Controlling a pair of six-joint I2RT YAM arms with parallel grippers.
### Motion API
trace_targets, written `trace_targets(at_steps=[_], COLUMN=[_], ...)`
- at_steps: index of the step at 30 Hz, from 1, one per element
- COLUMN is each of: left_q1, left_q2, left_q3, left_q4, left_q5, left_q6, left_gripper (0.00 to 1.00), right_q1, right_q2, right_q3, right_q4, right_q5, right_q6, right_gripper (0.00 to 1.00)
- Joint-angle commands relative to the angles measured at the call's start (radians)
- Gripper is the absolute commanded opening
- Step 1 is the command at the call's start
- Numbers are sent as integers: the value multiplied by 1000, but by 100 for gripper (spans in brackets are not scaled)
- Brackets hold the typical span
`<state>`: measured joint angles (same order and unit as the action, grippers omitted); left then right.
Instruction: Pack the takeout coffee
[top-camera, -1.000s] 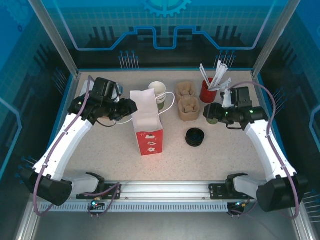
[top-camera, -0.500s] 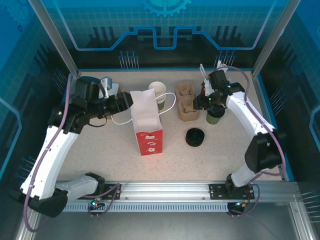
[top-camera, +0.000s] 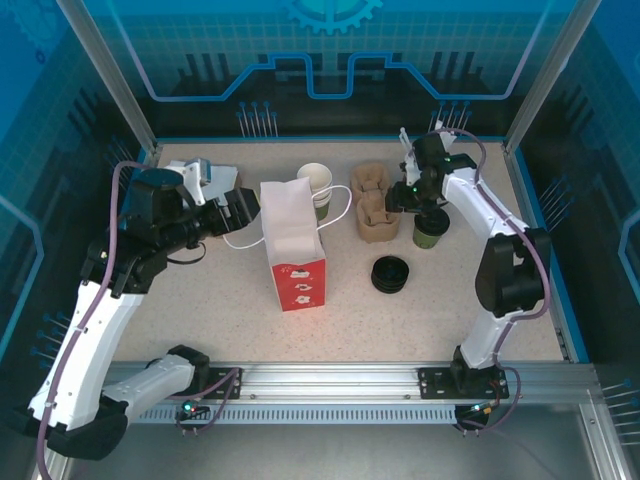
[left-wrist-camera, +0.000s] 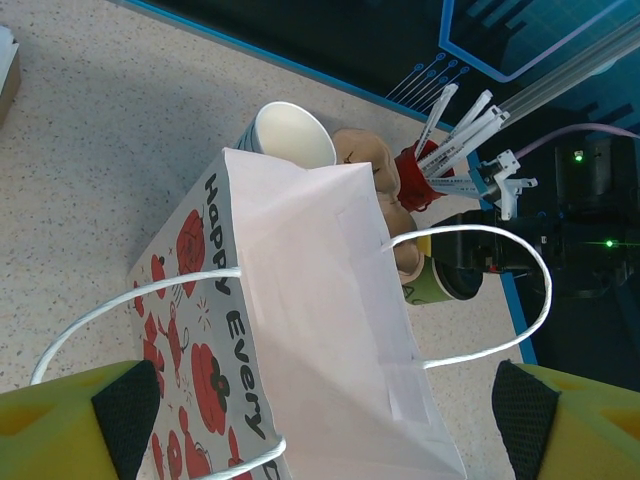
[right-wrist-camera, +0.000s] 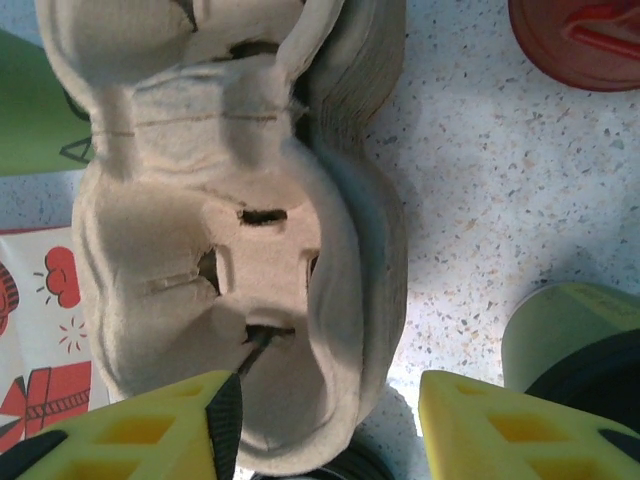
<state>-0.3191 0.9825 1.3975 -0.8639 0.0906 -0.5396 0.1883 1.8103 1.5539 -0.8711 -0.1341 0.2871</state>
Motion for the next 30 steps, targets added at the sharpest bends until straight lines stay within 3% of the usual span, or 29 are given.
trace_targets(at_steps=[1, 8, 22, 30], left_q1=[2, 2, 2, 2], left_q2=[-7, -6, -4, -4], left_q3=[-9, -9, -13, -4], left_q4=[12, 7, 8, 17], left_q5=[-18, -12, -6, 8], left_q6=[24, 20, 17, 14], left_gripper=[90, 90, 90, 90], right_q1=[-19, -26, -47, -50], right_q2=[42, 70, 26, -12], right_q3=[41, 43, 18, 9], right_q4=[-7, 9, 39, 44], right_q5=[-62, -112, -178, -221], right_q6=[-6, 7, 30, 47], right_gripper=[50, 43, 16, 6])
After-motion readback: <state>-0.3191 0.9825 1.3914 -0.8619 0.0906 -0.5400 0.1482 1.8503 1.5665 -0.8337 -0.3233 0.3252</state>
